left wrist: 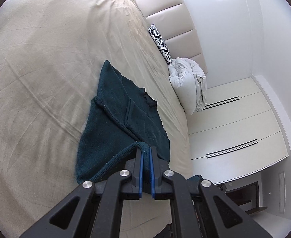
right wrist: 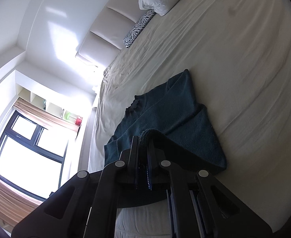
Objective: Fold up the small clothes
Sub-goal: 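Lift the hem with both tools and fold it over toward the collar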
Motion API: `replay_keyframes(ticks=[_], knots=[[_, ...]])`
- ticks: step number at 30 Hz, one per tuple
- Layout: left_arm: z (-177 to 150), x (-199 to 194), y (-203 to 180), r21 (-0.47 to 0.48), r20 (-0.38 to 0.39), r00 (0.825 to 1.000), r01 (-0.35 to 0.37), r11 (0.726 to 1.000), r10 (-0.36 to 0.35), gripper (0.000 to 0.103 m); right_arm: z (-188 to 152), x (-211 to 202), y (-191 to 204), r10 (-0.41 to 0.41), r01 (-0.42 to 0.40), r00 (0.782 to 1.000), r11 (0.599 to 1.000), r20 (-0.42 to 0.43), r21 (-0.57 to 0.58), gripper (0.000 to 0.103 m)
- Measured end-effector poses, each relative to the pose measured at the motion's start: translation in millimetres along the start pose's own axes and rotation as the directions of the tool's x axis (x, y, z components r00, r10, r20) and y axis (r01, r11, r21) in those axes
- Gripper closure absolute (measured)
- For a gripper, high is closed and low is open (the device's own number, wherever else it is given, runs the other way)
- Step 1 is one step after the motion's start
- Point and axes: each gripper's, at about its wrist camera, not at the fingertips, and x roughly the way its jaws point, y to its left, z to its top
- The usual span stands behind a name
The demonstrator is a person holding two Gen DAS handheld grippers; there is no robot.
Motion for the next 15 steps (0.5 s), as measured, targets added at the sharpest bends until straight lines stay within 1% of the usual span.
replay_keyframes(ticks=[8,15], knots=[[29,30,-6,0.02,0.006,0.999,-0.035,0.999,0.035,0.097,30,37,-1,-0.067,0.068,0.998,0.997,0.018,-0.026,0.097],[53,59,-2,0.034,0.01,0.998,-0.069,0.997,0.069,0.097,54,71,-5,-0.125,0.126,0.992,0.991,0.036,-0.049,0.097]])
